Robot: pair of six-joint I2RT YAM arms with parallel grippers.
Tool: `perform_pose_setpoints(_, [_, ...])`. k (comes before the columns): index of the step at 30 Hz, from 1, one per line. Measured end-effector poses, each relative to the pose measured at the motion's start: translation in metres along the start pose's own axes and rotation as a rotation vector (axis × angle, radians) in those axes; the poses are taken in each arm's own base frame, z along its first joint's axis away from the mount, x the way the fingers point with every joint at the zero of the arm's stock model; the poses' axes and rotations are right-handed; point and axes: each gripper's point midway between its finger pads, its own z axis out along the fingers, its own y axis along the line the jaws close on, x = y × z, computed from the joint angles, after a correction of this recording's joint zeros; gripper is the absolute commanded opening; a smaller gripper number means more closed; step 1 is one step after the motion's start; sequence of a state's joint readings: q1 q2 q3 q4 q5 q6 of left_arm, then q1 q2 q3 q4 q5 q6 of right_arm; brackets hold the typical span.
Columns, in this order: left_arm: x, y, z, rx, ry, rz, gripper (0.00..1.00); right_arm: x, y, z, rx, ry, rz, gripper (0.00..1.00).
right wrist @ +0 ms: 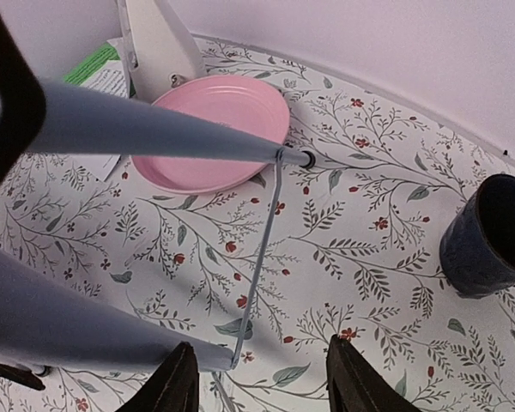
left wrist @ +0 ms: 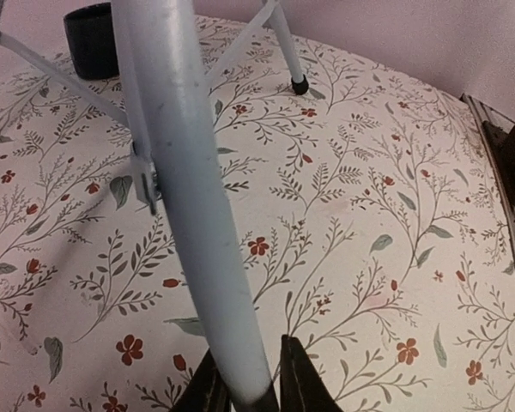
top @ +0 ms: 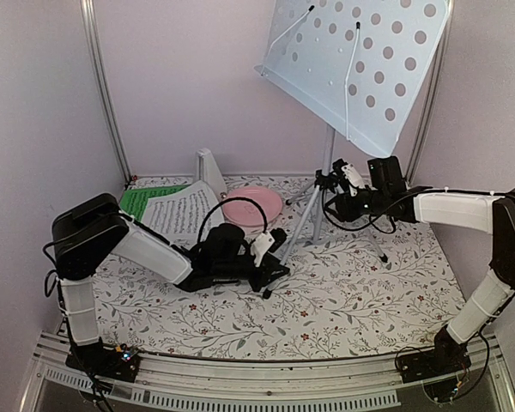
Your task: Set up the instrument practice props
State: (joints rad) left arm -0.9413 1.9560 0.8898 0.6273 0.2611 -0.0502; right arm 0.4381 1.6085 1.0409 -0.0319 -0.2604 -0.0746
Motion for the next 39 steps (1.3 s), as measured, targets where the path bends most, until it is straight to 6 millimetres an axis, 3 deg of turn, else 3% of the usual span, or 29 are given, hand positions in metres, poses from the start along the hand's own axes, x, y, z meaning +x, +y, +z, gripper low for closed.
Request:
perform_pose_setpoints(4, [-0.006, -0.006, 0.013, 0.007, -0.021, 0.007, 0.19, -0.012, -0.006, 0.003, 0.003, -0.027, -0.029, 0.52])
perform_pose_setpoints(23, [-0.014, -0.003, 0.029, -0.031, -0.05, -0.028, 0.2, -0.044, -0.008, 0.028, -0.083, -0.133, -0.137, 0.52])
perform_pose_setpoints(30, [-0.017, -0.017, 0.039, 0.001, -0.051, 0.0, 0.31, -0.045, -0.013, 0.027, -0.086, -0.146, -0.133, 0.73])
perform_pose_setpoints(39, [-0.006, -0.043, 0.045, 0.09, -0.013, 0.014, 0.47, -0.03, 0.001, 0.007, -0.089, -0.147, -0.121, 0.86])
